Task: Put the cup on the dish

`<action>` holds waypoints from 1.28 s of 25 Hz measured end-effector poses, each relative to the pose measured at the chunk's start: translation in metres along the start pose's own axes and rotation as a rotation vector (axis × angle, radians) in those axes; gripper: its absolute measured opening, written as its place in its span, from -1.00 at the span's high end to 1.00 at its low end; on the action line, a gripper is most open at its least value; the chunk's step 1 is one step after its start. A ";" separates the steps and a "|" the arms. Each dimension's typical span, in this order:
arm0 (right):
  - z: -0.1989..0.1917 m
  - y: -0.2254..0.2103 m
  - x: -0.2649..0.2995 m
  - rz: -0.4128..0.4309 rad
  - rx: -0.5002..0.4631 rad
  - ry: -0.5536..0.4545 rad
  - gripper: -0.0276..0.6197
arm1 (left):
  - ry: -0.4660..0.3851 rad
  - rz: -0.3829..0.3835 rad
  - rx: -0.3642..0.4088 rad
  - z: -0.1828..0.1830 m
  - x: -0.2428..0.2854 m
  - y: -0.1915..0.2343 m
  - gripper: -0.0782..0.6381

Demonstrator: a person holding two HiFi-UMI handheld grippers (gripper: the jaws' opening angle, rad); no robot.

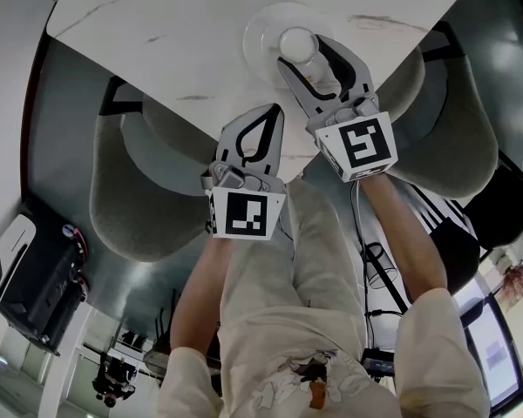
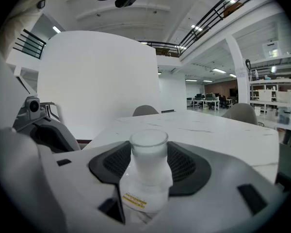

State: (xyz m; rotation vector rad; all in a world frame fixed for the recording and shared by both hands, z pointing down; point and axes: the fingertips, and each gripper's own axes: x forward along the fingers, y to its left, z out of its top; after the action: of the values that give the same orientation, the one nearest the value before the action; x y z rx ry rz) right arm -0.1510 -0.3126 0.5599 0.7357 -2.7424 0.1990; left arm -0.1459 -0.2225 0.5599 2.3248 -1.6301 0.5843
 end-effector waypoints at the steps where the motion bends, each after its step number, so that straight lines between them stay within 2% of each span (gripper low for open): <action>1: 0.000 -0.001 0.001 -0.004 0.003 -0.005 0.21 | -0.001 0.000 -0.003 0.001 0.000 0.000 0.78; 3: -0.001 -0.003 0.004 -0.014 0.008 -0.016 0.21 | 0.003 0.001 -0.016 0.000 0.001 -0.002 0.78; 6: -0.003 -0.004 0.006 -0.020 0.012 -0.022 0.21 | -0.004 -0.011 0.005 0.006 0.001 -0.005 0.78; 17: -0.023 0.000 0.000 -0.022 0.039 0.050 0.21 | -0.021 0.019 -0.023 0.013 -0.004 -0.003 0.78; 21: -0.019 0.000 -0.006 -0.034 0.040 0.048 0.21 | -0.034 0.038 -0.013 0.023 -0.010 0.001 0.78; 24: -0.017 0.000 -0.017 -0.041 0.036 0.054 0.21 | -0.038 0.046 -0.053 0.026 -0.016 -0.001 0.77; 28: -0.002 -0.001 -0.035 -0.059 0.032 0.052 0.21 | -0.055 0.049 -0.037 0.039 -0.030 -0.005 0.78; 32: 0.018 0.004 -0.059 -0.043 0.072 0.049 0.21 | -0.052 0.050 -0.067 0.053 -0.048 -0.017 0.78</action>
State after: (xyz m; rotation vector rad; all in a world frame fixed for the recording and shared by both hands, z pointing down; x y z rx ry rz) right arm -0.1089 -0.2857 0.5241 0.7970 -2.6825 0.3039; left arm -0.1344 -0.1985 0.4917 2.2755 -1.7082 0.4755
